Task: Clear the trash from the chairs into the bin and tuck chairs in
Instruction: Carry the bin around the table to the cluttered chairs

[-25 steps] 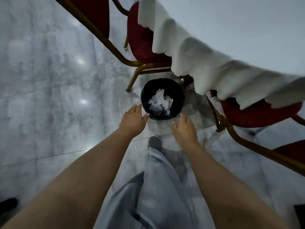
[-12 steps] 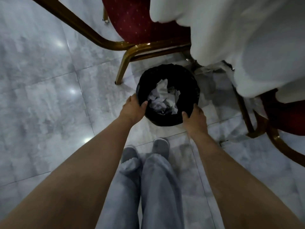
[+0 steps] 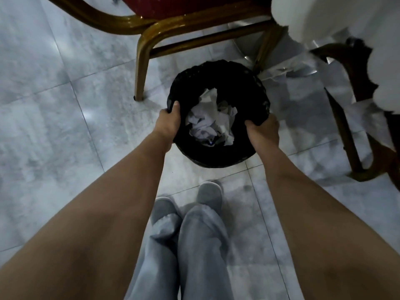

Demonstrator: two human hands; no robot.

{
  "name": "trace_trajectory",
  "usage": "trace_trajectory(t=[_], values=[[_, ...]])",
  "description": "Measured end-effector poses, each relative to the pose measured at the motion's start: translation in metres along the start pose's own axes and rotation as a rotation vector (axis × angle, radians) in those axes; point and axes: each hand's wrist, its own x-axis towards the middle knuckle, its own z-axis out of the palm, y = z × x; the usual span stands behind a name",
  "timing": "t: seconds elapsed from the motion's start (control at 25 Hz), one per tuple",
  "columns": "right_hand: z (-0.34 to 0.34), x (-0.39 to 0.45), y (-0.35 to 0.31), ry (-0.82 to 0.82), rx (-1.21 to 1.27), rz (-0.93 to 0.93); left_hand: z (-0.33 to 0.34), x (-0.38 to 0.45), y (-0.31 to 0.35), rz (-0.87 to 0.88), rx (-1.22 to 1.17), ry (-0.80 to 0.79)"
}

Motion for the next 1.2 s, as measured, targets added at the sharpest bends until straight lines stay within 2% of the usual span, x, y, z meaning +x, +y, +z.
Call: trace_trajectory(t=[0.2, 0.36, 0.56, 0.8, 0.96, 1.2], values=[[-0.017, -0.04, 0.001, -0.123, 0.212, 0.079, -0.019, -0.043, -0.006, -0.051, -0.029, 0.044], [-0.056, -0.104, 0.011, -0.149, 0.312, 0.086, -0.043, -0.107, -0.005, -0.053, 0.029, 0.04], [-0.13, -0.213, 0.025, -0.053, 0.371, 0.061, -0.069, -0.217, 0.019, 0.021, 0.13, -0.049], [-0.211, -0.35, 0.069, 0.065, 0.46, 0.114, -0.075, -0.357, 0.037, 0.173, 0.301, -0.174], [-0.254, -0.426, 0.118, 0.184, 0.532, 0.158, -0.054, -0.44, 0.031, 0.283, 0.411, -0.277], [-0.303, -0.491, 0.218, 0.266, 0.648, 0.249, 0.012, -0.526, -0.003, 0.321, 0.593, -0.387]])
